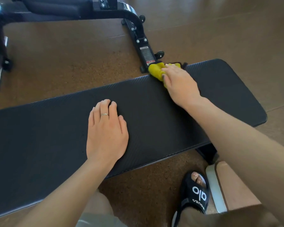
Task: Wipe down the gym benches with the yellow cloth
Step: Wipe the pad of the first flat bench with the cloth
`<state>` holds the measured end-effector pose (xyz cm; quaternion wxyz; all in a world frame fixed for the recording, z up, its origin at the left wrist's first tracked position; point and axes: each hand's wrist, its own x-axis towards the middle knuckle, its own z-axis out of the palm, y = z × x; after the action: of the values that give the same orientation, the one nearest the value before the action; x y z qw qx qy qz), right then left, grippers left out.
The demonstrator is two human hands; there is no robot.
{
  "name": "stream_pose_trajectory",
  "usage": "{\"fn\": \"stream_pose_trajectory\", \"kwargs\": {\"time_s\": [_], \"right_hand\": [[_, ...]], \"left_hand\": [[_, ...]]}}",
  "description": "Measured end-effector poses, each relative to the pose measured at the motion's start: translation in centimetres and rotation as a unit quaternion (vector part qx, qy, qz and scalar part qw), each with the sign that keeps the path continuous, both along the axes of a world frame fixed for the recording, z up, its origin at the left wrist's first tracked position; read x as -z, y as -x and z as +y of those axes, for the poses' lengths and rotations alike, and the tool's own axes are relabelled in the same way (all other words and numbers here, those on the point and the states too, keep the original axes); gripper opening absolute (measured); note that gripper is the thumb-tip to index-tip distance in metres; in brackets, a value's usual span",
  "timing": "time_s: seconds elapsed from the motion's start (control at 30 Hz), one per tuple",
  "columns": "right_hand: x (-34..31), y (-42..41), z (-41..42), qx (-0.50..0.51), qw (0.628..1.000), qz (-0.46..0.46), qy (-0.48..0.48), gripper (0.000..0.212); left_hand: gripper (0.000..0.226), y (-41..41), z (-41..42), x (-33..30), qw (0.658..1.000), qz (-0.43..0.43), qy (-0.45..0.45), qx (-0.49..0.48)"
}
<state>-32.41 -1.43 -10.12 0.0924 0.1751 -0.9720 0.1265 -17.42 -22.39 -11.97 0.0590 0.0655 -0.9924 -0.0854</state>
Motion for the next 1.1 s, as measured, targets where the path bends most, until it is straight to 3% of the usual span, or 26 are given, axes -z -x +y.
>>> {"fn": "stream_pose_trajectory", "kwargs": {"time_s": [0.1, 0.23, 0.33, 0.43, 0.5, 0.57, 0.7, 0.8, 0.9, 1.0, 1.1], "right_hand": [[0.6, 0.5, -4.1, 0.052, 0.998, 0.018, 0.013, 0.032], [0.7, -2.7, -11.9, -0.099, 0.994, -0.011, 0.045, 0.042], [0.3, -2.1, -11.2, -0.159, 0.987, -0.01, 0.036, 0.033], [-0.1, 0.4, -5.5, -0.077, 0.996, -0.007, -0.033, 0.032], [-0.2, 2.0, -0.3, 0.018, 0.999, -0.015, -0.026, 0.034], [-0.1, 1.8, 1.1, 0.051, 0.999, -0.004, -0.001, 0.034], [1.5, -0.5, -6.2, 0.029, 0.998, 0.05, -0.005, 0.032], [1.6, -3.6, -10.8, -0.06, 0.997, 0.005, 0.046, 0.034], [1.2, -4.0, -8.8, -0.11, 0.992, -0.028, 0.045, 0.036], [0.4, -4.1, -4.0, -0.076, 0.996, -0.035, 0.031, 0.033], [0.0, -6.0, -3.3, 0.022, 0.997, -0.04, 0.06, 0.03]], "left_hand": [[0.047, 0.1, 0.1, -0.1, 1.0, -0.003, 0.004, -0.004], [0.049, 0.2, 0.1, -0.2, 1.0, -0.007, 0.007, 0.004], [0.05, 0.2, 0.0, -0.3, 1.0, -0.006, 0.005, 0.003], [0.049, 0.2, 0.0, -0.3, 1.0, -0.008, 0.0, 0.0], [0.046, 0.1, 0.0, -0.2, 1.0, -0.007, -0.004, 0.002], [0.045, 0.1, 0.0, -0.1, 1.0, -0.007, -0.008, 0.003], [0.047, 0.2, 0.0, 0.0, 1.0, -0.001, -0.006, 0.001], [0.05, 0.2, -0.2, -0.2, 1.0, -0.005, -0.004, 0.01], [0.052, 0.2, -0.6, -0.4, 0.999, -0.024, -0.021, 0.034], [0.053, -0.3, -3.1, -1.5, 0.997, -0.045, -0.043, 0.052], [0.053, -2.1, -8.6, -2.4, 1.0, -0.027, -0.011, -0.011]]}}
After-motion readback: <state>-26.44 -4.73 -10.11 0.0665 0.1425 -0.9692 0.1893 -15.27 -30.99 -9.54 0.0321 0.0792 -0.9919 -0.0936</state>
